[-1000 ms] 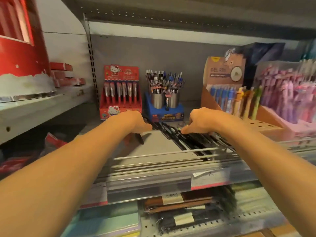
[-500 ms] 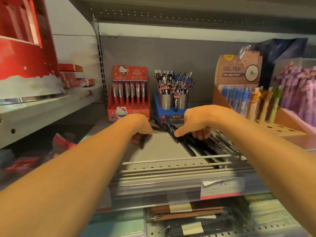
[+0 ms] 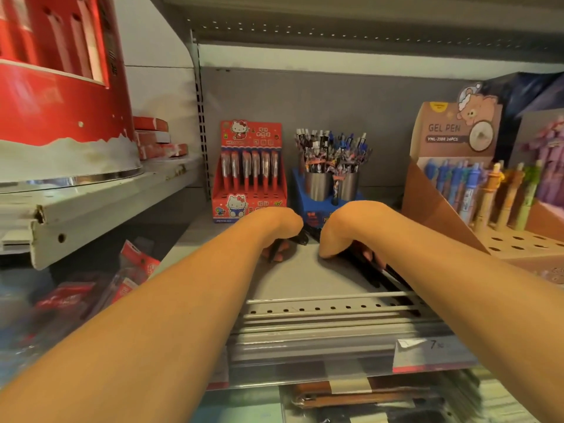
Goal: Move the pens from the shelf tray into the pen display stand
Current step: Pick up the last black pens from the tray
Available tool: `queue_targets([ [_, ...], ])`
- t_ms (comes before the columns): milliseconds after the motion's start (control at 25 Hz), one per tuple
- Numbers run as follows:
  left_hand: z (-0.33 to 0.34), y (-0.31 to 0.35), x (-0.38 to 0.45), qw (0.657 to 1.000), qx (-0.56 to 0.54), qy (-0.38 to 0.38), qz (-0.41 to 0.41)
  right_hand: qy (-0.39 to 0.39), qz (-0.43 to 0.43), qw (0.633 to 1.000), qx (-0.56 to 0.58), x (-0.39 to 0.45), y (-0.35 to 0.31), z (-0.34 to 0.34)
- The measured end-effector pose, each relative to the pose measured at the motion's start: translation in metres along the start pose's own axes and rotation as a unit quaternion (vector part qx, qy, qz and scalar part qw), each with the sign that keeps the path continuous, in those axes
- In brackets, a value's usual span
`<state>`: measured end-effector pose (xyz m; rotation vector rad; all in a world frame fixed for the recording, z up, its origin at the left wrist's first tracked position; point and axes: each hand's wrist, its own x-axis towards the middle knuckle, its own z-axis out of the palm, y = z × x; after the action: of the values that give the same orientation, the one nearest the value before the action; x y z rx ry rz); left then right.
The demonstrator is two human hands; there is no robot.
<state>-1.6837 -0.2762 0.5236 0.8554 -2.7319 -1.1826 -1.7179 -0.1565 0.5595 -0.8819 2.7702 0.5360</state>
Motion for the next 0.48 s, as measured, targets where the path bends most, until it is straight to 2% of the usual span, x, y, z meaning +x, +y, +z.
queue_targets([
  [80, 0.000, 0.001, -0.001, 1.000, -0.027, 0.004, -0.003, -0.009, -0.001, 1.000, -0.012, 0.007, -0.001, 0.009],
  [280, -0.003, -0.001, -0.002, 0.998, -0.052, 0.019, 0.001, 0.027, -0.047, 0.999, -0.007, 0.008, -0.001, 0.016],
  [480, -0.007, 0.000, -0.003, 0.994, -0.104, 0.035, 0.001, 0.053, -0.050, 0.997, 0.023, 0.001, 0.003, 0.009],
])
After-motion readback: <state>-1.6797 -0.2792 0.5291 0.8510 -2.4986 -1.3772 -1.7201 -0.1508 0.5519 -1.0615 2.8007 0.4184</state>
